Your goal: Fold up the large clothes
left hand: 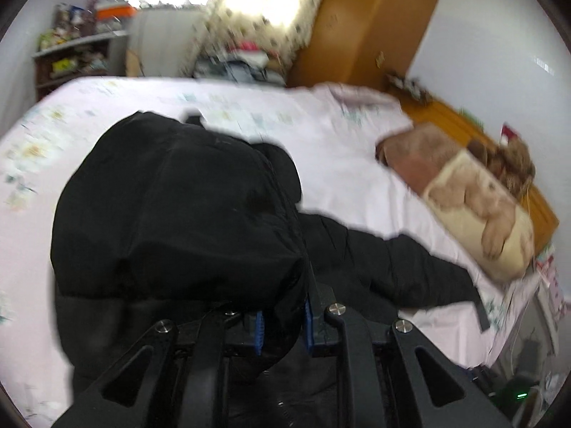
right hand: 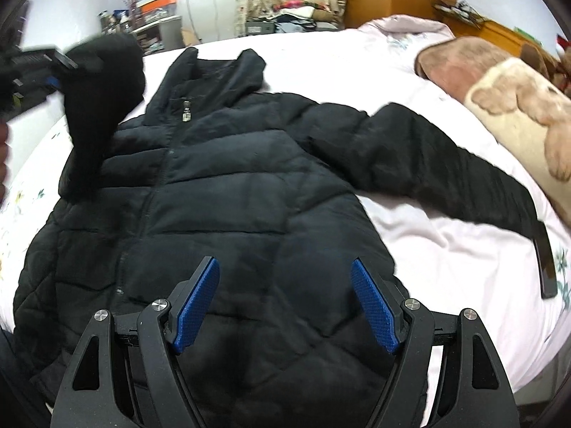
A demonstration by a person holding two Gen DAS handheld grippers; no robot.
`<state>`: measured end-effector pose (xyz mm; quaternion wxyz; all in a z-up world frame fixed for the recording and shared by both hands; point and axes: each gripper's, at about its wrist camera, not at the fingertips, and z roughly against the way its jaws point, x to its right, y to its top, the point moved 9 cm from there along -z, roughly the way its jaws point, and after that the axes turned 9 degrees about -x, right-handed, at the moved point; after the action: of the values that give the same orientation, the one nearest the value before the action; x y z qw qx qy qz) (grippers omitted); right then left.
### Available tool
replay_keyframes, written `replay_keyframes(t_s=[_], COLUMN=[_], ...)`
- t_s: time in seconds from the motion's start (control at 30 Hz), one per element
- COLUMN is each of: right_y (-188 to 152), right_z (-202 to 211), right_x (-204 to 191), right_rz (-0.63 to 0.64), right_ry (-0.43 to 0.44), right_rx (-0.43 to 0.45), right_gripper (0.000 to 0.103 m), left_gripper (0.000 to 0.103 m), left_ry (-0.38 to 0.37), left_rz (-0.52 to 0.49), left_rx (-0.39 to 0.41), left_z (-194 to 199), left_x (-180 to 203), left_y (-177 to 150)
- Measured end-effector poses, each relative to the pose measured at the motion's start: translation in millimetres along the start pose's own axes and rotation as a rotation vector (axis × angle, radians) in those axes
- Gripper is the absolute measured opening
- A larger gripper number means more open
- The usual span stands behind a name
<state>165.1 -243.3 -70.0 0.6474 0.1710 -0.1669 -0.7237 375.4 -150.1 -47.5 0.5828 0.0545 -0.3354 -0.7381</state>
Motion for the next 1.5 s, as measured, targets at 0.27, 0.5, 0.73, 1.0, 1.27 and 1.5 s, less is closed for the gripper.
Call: replay_keyframes(t_s=[0.27,0.5,0.73,1.0,1.27,1.5], right_y=[-5.4,13.9,62.1,113.2,117.7,157.0], right_z=[-15.3,-1.9,-20.6,-135.6,-150.3,-101.7], right_x=[22.7,3.5,-35.2,-37.7,-36.6,-30.7], right_rz=[-0.084,-0.055,0.025,0.024,0.052,0.012], right_ry=[0.046,0.066,0.119,0.068,0.026,0.073], right_rx=[-0.020,0.035,0.071,-0.102,-0.115,0.005], right_gripper=[0.076,0.076,0.064,0.045,0.045,0.045], left_gripper=[0.071,0.075,0.068,0.059,0.059,0.058], left_ry=[-0.099,-0.053,0.211,0.256,0.291,0.330], left_rz=[-0.038,-0.067,0.133,0.271,0.217,0.145], left_rx=[-0.098,0.046,0.016,-0.045,-0.066,0.034], left_z=[-22.7,48.7,53.3,12.9,14.0,37.9], left_x=[33.1,7.6,-137.8,-203.6,-198.0,-206.3], left_y=[-36.6,-23.9,-27.6,-61.6,-62.0,-15.4])
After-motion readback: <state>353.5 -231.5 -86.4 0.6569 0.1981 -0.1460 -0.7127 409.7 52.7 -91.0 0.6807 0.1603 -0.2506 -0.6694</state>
